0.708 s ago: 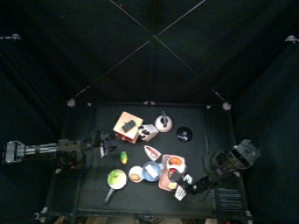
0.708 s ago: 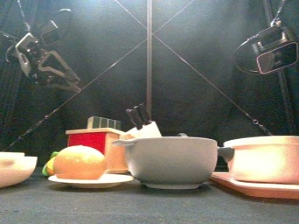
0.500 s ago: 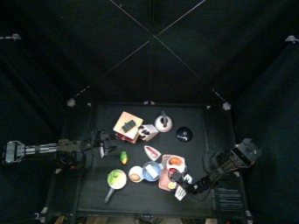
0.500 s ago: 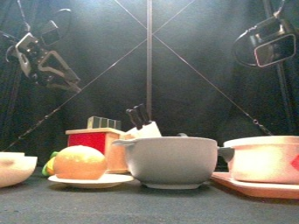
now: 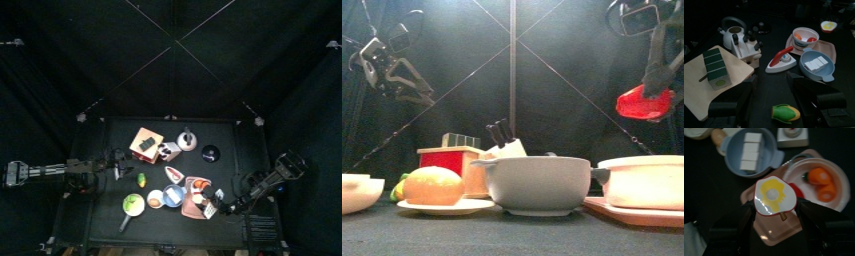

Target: Place apple half in pot

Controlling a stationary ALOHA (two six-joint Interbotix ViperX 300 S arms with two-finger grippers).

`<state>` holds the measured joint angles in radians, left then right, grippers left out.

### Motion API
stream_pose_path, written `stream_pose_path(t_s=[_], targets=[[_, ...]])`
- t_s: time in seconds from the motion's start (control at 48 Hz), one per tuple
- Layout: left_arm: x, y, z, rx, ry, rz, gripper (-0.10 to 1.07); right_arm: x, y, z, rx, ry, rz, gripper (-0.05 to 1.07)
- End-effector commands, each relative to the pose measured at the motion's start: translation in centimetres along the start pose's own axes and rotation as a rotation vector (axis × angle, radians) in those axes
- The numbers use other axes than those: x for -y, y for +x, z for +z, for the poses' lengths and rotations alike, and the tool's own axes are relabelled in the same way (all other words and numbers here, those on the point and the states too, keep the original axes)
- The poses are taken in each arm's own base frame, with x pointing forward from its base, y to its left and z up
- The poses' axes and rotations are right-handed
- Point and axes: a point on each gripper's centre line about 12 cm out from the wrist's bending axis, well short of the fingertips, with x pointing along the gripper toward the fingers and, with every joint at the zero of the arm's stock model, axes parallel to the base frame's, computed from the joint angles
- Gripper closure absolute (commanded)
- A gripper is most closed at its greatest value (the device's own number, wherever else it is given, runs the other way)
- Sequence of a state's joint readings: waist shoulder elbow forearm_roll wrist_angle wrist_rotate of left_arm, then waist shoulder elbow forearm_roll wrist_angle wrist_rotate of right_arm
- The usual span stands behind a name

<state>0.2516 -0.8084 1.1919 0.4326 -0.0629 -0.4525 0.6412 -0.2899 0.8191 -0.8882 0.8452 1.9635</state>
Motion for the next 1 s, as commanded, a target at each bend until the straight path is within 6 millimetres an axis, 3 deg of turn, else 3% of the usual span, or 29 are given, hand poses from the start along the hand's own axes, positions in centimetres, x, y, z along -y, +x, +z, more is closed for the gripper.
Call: stream_pose_path(t_s=[0.0,0.312,0.688,0.979], targets=[[0.0,0.1,0.5,0.011,0.0,0.001,0.11,1.4,-0.4,0.8,0.016,0.041,-0.03,0.36],[-0.1,0.1,0.3,-0.005,-0.001,0.009,0.11,4.7,1.6,0.3,-0.027,0.097,-0.121,0.26],[-0.1,0.1,0.2,-0.006,-0.001,0.009,0.11,4.5,1.6,-0.2,-0.062,0.122,-0.11,0.06],[-0.1,0.1,0.2,-0.006,-0.001,0.009,0.11,4.3,1.6,-0.1,-0.059,0.121,-0.105,0.05]])
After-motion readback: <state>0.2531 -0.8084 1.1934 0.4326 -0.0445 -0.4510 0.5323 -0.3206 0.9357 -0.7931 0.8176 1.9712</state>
